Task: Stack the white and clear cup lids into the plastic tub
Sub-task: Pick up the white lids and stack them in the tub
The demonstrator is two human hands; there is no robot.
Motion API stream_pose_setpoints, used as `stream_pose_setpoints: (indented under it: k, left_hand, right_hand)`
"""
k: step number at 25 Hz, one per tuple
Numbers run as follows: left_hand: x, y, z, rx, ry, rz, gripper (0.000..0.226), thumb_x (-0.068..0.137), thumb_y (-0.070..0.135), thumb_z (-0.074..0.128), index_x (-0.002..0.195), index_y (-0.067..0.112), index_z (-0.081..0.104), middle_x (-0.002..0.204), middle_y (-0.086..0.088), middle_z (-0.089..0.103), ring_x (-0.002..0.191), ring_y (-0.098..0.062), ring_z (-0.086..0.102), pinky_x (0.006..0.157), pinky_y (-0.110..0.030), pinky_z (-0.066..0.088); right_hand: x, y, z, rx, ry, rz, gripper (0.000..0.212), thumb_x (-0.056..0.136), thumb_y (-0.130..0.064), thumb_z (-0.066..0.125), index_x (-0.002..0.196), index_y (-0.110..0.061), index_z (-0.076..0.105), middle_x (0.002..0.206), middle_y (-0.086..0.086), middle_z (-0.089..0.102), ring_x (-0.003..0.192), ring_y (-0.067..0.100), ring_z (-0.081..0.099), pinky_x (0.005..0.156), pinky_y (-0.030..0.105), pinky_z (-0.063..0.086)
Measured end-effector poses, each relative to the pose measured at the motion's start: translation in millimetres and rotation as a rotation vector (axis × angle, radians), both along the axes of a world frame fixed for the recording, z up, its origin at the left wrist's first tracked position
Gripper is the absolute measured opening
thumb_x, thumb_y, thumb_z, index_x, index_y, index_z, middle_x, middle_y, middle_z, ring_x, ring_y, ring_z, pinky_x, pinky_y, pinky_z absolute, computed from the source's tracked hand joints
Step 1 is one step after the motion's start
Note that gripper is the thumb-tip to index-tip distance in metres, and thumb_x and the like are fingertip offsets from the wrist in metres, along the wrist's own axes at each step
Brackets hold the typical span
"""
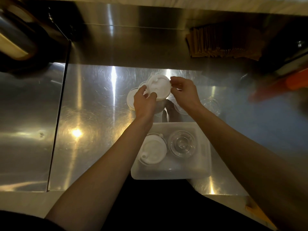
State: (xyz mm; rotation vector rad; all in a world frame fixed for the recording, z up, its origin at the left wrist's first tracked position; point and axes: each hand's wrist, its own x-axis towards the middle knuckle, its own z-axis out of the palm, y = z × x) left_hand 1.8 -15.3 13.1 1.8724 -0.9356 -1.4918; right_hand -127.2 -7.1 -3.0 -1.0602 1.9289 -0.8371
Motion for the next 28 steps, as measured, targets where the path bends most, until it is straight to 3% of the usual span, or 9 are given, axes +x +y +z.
stream_pose_setpoints:
  k: [6, 9, 13, 15, 18, 24, 27, 28]
  left_hand:
    - [25, -13, -3, -0.136, -0.150, -0.137, 0.049, 0.090, 0.026, 0.064, 0.137, 0.022, 0.049, 0.144, -0.002, 0.052, 0.127, -0.021, 0.053, 0.106, -0.041, 0.047]
    - [38, -21, -7, -0.216, -0.211, -0.245, 0.047, 0.091, 0.027, 0.065, 0.135, 0.017, 0.052, 0.142, -0.003, 0.053, 0.125, -0.021, 0.055, 0.105, -0.039, 0.049]
    - [44, -37, -16, -0.277, -0.296, -0.336, 0.045, 0.090, 0.023, 0.066, 0.132, 0.013, 0.056, 0.139, -0.006, 0.056, 0.122, -0.022, 0.057, 0.102, -0.033, 0.047]
    - [43, -45, -23, -0.292, -0.326, -0.396, 0.043, 0.090, 0.021, 0.066, 0.131, 0.010, 0.057, 0.137, -0.008, 0.057, 0.121, -0.024, 0.059, 0.103, -0.034, 0.047]
    - [42, -52, -32, -0.298, -0.379, -0.496, 0.044, 0.090, 0.019, 0.065, 0.131, 0.008, 0.056, 0.137, -0.010, 0.057, 0.121, -0.025, 0.059, 0.102, -0.030, 0.045]
    - [40, -57, -48, -0.270, -0.430, -0.543, 0.042, 0.091, 0.021, 0.064, 0.130, 0.009, 0.057, 0.137, -0.010, 0.057, 0.124, -0.027, 0.056, 0.105, -0.032, 0.043]
    - [40, -58, -51, -0.264, -0.440, -0.548, 0.042, 0.090, 0.019, 0.064, 0.130, 0.008, 0.057, 0.137, -0.011, 0.057, 0.124, -0.026, 0.056, 0.104, -0.031, 0.043]
    - [40, -59, -51, -0.260, -0.435, -0.542, 0.043, 0.090, 0.019, 0.065, 0.131, 0.008, 0.057, 0.137, -0.011, 0.057, 0.123, -0.026, 0.057, 0.104, -0.030, 0.043]
  right_hand:
    - [28, -4, 9, 0.070, -0.145, -0.090, 0.039, 0.091, -0.007, 0.060, 0.130, -0.010, 0.059, 0.135, 0.008, 0.061, 0.118, 0.023, 0.061, 0.100, 0.036, 0.050]
    - [34, -8, 3, 0.129, -0.212, -0.140, 0.040, 0.090, -0.007, 0.060, 0.130, -0.010, 0.056, 0.131, 0.009, 0.061, 0.109, 0.019, 0.059, 0.085, 0.027, 0.048]
    - [39, -11, -10, 0.196, -0.281, -0.215, 0.043, 0.092, -0.011, 0.060, 0.134, -0.013, 0.052, 0.129, 0.008, 0.061, 0.105, 0.020, 0.060, 0.076, 0.024, 0.051]
    - [40, -15, -17, 0.244, -0.296, -0.264, 0.046, 0.091, -0.013, 0.060, 0.136, -0.014, 0.051, 0.126, 0.008, 0.063, 0.099, 0.024, 0.065, 0.075, 0.034, 0.060]
    - [40, -19, -25, 0.286, -0.293, -0.296, 0.047, 0.087, -0.014, 0.063, 0.134, -0.011, 0.054, 0.122, 0.014, 0.065, 0.099, 0.032, 0.068, 0.083, 0.047, 0.061]
    - [41, -22, -36, 0.328, -0.253, -0.304, 0.035, 0.083, -0.015, 0.065, 0.118, -0.011, 0.064, 0.109, 0.017, 0.069, 0.102, 0.034, 0.066, 0.091, 0.052, 0.056]
    - [43, -22, -41, 0.323, -0.274, -0.301, 0.011, 0.082, -0.013, 0.063, 0.089, -0.021, 0.064, 0.100, 0.012, 0.068, 0.096, 0.033, 0.067, 0.089, 0.052, 0.057]
    - [44, -22, -43, 0.325, -0.280, -0.297, 0.014, 0.081, -0.013, 0.063, 0.082, -0.026, 0.061, 0.099, 0.011, 0.068, 0.096, 0.033, 0.068, 0.088, 0.052, 0.057]
